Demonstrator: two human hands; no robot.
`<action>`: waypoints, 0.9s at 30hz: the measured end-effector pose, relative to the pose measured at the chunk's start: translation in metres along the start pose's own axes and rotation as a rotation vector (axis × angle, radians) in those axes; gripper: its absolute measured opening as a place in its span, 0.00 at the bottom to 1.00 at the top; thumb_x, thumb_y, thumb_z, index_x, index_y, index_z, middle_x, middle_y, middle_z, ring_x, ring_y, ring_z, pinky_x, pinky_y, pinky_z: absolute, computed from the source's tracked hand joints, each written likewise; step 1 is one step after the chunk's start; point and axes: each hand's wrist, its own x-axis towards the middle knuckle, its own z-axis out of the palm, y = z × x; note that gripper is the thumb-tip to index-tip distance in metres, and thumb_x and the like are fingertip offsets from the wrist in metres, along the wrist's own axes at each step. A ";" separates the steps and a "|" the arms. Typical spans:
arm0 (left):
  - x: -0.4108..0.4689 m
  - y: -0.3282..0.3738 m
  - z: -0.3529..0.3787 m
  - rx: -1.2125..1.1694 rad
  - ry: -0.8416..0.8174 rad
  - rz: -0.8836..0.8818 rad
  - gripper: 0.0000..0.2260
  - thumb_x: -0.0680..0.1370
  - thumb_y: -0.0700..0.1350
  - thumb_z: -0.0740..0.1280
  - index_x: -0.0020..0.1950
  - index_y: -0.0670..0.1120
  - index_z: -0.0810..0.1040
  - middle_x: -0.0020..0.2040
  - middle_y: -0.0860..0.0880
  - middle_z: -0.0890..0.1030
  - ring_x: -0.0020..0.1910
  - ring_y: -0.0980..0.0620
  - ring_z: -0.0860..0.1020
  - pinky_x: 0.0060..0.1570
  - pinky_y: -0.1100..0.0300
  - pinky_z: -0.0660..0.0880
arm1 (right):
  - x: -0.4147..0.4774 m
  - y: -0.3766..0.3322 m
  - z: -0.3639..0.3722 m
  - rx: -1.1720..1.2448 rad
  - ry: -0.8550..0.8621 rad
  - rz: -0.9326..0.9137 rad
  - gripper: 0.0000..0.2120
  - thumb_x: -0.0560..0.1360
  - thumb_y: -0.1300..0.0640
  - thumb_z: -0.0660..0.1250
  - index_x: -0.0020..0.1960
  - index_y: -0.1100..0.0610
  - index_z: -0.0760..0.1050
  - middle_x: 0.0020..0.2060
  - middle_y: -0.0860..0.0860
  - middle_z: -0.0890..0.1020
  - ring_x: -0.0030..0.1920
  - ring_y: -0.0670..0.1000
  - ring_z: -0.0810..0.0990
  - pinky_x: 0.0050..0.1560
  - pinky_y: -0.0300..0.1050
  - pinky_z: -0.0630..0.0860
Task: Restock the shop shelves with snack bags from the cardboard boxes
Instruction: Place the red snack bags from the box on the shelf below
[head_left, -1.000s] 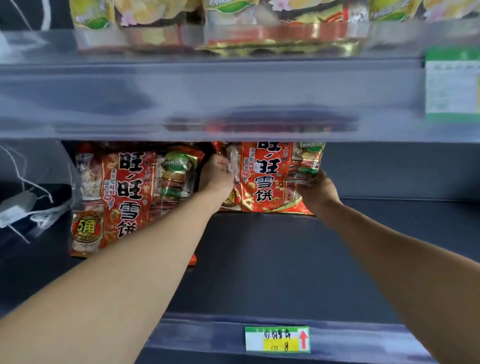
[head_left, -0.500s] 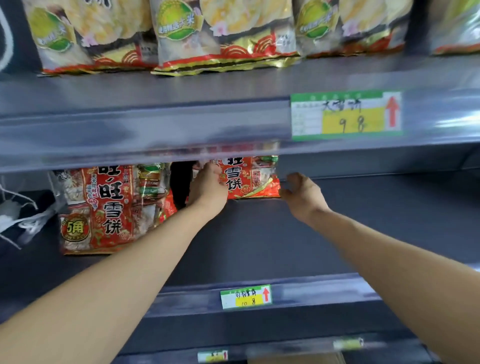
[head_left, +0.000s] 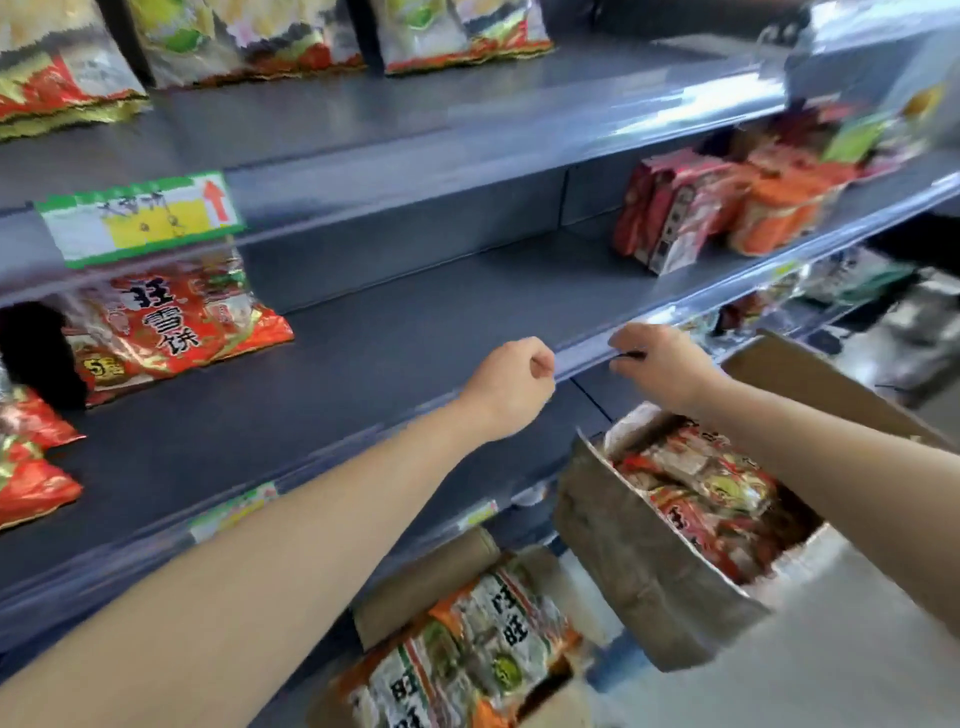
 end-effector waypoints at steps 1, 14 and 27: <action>0.005 0.016 0.020 -0.010 -0.036 0.014 0.09 0.78 0.39 0.62 0.57 0.42 0.77 0.56 0.45 0.79 0.51 0.47 0.76 0.51 0.59 0.72 | -0.006 0.024 -0.013 -0.016 0.003 0.045 0.16 0.76 0.60 0.65 0.64 0.61 0.75 0.61 0.57 0.79 0.62 0.58 0.76 0.62 0.45 0.69; 0.091 0.088 0.240 -0.117 -0.207 -0.318 0.05 0.77 0.38 0.64 0.52 0.45 0.75 0.54 0.42 0.79 0.55 0.45 0.77 0.58 0.51 0.75 | 0.010 0.254 -0.047 -0.218 -0.282 0.217 0.16 0.78 0.55 0.61 0.61 0.63 0.77 0.59 0.56 0.79 0.59 0.57 0.77 0.60 0.48 0.75; 0.156 0.050 0.340 -0.157 -0.186 -0.680 0.07 0.78 0.37 0.63 0.40 0.44 0.72 0.41 0.46 0.75 0.47 0.46 0.76 0.52 0.50 0.77 | 0.070 0.356 -0.008 -0.151 -0.386 0.357 0.15 0.78 0.57 0.62 0.62 0.63 0.76 0.59 0.56 0.79 0.59 0.56 0.78 0.54 0.44 0.75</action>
